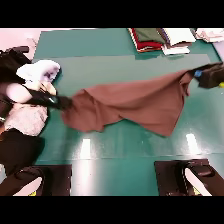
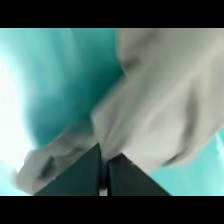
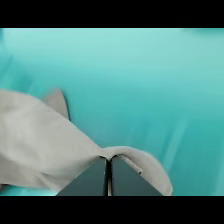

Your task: Fold the shirts.

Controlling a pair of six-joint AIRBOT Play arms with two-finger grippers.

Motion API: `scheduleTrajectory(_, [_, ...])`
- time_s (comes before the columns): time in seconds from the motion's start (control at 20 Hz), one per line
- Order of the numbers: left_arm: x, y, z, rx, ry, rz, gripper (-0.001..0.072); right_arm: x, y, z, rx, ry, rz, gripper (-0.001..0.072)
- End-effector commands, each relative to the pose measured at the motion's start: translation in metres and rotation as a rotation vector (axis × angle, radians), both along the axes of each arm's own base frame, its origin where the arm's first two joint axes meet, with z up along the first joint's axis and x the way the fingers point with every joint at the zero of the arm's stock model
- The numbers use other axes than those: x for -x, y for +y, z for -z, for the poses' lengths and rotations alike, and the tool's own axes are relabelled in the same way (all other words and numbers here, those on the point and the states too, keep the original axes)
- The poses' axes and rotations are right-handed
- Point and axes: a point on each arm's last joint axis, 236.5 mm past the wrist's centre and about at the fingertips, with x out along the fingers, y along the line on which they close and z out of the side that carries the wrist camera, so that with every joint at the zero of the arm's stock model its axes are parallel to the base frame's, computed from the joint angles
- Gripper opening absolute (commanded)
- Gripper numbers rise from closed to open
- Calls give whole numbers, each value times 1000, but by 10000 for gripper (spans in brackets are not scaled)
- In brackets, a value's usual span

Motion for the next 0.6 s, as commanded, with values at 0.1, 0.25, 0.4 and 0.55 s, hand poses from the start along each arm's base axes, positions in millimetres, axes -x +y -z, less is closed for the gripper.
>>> scheduleTrajectory(0.1, [11,65,-262,-92,-600,-114,25,14,-6,-86,59,-129,-4,17])
scheduleTrajectory(0.25, [65,73,-349,-74,-805,-111,25,23,-7,-113,81,-159,-13,17])
scheduleTrajectory(0.4, [104,77,-395,-42,-931,-120,24,33,-22,-128,138,-165,28,17])
scheduleTrajectory(0.55, [115,67,-405,4,-954,-88,24,40,-38,-129,195,-117,70,17])
